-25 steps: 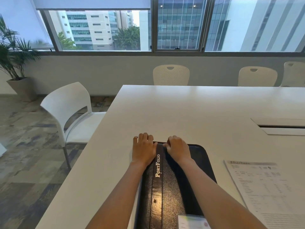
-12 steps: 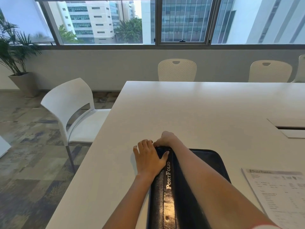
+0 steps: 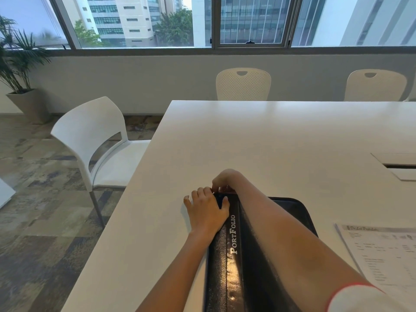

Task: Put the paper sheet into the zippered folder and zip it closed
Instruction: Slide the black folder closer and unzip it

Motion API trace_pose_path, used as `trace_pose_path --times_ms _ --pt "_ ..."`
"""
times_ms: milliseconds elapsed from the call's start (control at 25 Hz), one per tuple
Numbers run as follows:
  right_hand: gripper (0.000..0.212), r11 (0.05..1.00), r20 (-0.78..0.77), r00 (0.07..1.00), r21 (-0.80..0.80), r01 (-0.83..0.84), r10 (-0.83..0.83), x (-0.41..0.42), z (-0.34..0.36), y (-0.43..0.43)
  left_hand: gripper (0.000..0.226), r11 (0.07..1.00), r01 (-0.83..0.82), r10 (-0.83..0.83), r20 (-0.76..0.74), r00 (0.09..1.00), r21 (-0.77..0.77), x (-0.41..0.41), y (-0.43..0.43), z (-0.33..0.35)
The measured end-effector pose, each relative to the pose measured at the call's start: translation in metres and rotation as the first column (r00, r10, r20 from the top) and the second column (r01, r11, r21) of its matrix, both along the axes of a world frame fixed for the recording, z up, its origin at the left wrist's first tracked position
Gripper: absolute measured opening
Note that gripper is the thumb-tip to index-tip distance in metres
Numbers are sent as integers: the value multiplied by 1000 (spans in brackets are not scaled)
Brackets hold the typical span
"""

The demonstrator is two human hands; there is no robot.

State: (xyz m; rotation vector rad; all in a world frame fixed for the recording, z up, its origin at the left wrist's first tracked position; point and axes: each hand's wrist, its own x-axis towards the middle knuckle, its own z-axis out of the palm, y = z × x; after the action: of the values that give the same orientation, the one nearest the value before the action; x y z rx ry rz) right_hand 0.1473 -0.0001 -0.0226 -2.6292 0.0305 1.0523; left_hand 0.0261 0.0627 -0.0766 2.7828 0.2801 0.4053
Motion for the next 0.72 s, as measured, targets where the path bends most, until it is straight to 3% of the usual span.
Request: trace_pose_path --times_ms 120,240,440,640,720 --pt "18 1000 26 1000 1 -13 13 -2 3 -8 35 1000 11 -11 -11 1000 -20 7 -3 1" --pt "24 1000 125 992 -9 -20 20 -7 1 -13 33 999 25 -26 -22 999 -21 11 -2 0" --pt "17 991 231 965 68 114 -127 -10 -9 -38 35 1000 20 -20 -28 999 -8 13 0 -2" --pt "13 979 301 940 -68 192 -163 -15 0 -119 34 1000 -10 10 -8 1000 -19 14 7 -6" --pt "12 951 338 903 -60 302 -266 -24 7 -164 34 1000 -20 20 10 1000 -24 14 9 -7"
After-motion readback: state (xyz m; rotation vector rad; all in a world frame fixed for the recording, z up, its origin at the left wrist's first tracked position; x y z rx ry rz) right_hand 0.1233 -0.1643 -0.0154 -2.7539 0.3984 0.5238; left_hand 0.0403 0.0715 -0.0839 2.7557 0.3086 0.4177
